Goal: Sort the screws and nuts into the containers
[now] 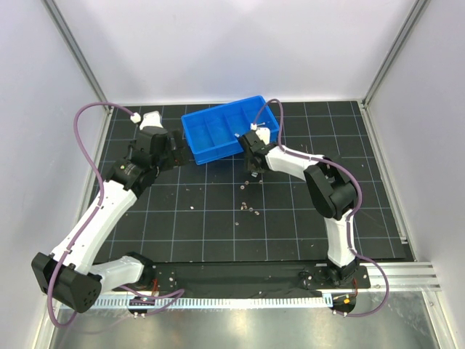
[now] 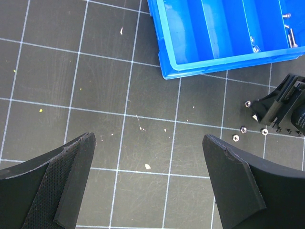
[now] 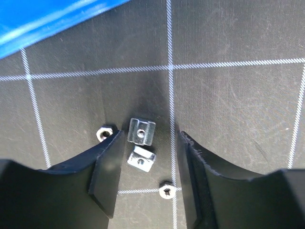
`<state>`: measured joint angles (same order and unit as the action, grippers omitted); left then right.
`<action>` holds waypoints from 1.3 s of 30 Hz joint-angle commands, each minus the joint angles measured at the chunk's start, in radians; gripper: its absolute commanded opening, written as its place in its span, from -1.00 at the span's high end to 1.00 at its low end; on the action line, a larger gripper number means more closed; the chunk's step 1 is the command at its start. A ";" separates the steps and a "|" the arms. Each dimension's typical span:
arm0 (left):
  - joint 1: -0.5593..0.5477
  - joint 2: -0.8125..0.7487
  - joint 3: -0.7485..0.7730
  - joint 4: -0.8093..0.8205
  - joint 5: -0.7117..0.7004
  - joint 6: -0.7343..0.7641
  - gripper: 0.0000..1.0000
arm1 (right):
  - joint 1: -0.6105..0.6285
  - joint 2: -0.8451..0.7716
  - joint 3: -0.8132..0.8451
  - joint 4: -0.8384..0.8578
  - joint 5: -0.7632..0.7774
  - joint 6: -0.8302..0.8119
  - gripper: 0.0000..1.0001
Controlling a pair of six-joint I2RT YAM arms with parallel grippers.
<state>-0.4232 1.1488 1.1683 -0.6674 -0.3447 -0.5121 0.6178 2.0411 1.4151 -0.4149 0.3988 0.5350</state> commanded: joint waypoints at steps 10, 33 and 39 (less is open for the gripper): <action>-0.002 -0.026 0.025 0.005 -0.007 0.015 -1.00 | -0.006 0.010 -0.024 0.061 0.026 0.071 0.29; -0.002 -0.026 0.027 0.002 -0.010 0.015 -0.99 | -0.013 -0.118 0.273 0.028 -0.006 -0.131 0.63; -0.002 -0.031 0.027 0.003 -0.013 0.018 -0.99 | -0.044 0.099 0.534 0.019 -0.029 -0.208 0.63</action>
<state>-0.4232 1.1484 1.1687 -0.6678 -0.3454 -0.5117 0.5953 2.0354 1.8309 -0.4011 0.3851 0.3962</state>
